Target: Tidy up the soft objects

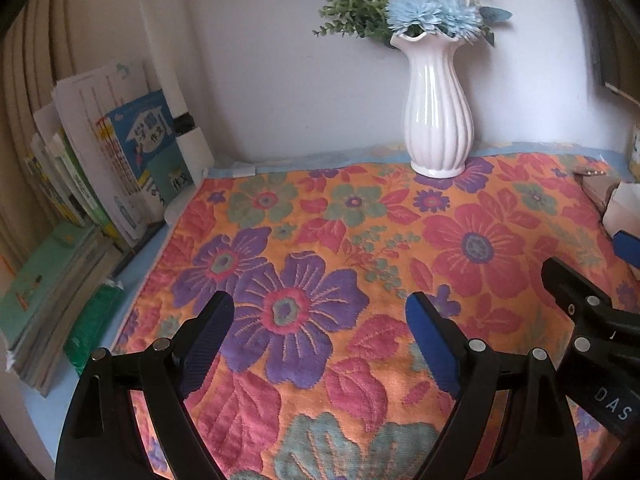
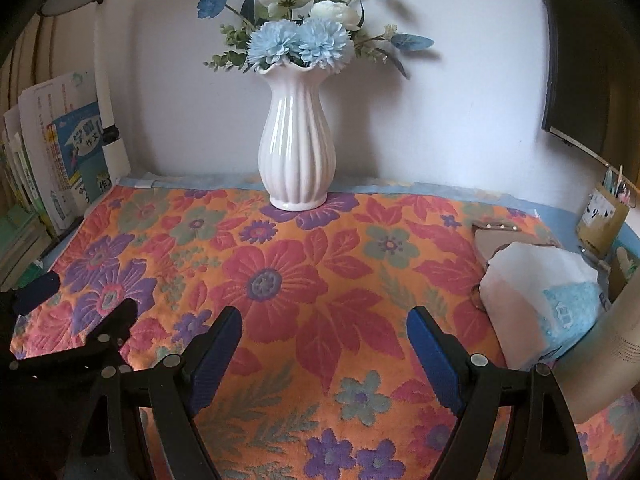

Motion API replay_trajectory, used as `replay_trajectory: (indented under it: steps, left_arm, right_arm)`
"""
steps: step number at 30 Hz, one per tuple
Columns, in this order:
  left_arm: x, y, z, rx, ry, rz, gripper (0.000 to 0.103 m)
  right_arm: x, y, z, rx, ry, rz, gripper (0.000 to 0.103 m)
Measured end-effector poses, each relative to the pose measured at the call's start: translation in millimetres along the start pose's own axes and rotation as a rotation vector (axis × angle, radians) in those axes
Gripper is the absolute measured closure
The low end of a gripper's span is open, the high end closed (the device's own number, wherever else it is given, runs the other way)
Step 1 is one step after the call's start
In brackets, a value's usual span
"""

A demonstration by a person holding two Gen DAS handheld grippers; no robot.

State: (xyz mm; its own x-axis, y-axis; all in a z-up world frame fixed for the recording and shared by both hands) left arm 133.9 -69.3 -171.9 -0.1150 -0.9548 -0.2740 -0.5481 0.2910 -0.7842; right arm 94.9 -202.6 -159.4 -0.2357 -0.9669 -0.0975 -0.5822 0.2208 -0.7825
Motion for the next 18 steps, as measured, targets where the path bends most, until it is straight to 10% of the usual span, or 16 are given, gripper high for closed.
replay_trajectory:
  steps: [12,18]
  left_arm:
    - [-1.9,-1.9,-2.8,-0.059,0.130,-0.079,0.014]
    - [6.3,0.2,0.8,-0.039,0.070,-0.072,0.004]
  right_arm:
    - [17.3,3.5,-4.6,-0.052,0.019,0.052,0.015]
    - [23.8,9.8,-8.3,-0.047,0.028,0.049,0.015]
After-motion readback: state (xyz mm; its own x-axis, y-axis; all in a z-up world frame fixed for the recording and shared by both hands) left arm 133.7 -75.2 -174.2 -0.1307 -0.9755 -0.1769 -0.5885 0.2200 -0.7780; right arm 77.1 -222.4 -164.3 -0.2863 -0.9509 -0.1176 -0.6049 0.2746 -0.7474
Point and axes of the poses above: each gripper's, at about its wrist camera, not at the fingertips, and z roughly the way its jaws point, x to its right, y to its underside, the point moved 2 cm from there along z, roughly the way its jaws point, and after that the axes turned 5 degrees about -y, right-handed, at the moved point
